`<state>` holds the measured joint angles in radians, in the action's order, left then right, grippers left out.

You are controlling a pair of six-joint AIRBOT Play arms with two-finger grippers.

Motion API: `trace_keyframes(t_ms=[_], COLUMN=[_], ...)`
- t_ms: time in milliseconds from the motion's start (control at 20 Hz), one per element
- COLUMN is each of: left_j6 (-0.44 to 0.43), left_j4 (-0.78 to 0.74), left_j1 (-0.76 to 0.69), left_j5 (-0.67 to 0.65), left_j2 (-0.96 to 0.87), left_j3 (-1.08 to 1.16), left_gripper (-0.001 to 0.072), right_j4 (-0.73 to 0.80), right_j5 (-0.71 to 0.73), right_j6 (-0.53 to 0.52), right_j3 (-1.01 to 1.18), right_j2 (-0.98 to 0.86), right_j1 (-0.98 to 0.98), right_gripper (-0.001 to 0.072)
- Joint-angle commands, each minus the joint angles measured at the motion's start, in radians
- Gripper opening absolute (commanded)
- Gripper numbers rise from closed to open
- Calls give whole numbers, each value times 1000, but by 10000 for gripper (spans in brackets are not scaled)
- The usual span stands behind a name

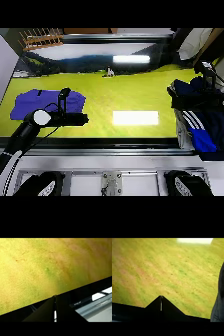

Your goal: Fold the clothes and pants, and hang the long-sleeved shirts on hangers.

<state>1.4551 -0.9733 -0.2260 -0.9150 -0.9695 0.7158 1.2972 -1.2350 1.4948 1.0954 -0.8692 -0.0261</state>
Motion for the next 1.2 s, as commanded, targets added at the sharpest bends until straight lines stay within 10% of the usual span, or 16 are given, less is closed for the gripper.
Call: trace_keyframes(t_ms=[0, 600, 650, 700, 1150], left_j6=[0, -4, -46, -119, -130], left_j4=[0, -2, -8, -35, -525], left_j1=[-1, 0, 10, 32, 252], left_j5=[0, 6, 17, 18, 65], left_j2=[0, 0, 0, 0, -37], left_j3=[0, 0, 6, 29, 101], left_gripper=[6, 7, 188, 720, 686], right_j4=[0, 0, 0, 0, 0], right_j5=[0, 0, 0, 0, 0], right_j6=[0, 0, 0, 0, 0], right_j3=[1, 1, 1, 1, 1], right_j2=[-1, -1, -1, -1, -1], right_j1=[1, 1, 1, 1, 1], right_gripper=[18, 18, 18, 18, 18])
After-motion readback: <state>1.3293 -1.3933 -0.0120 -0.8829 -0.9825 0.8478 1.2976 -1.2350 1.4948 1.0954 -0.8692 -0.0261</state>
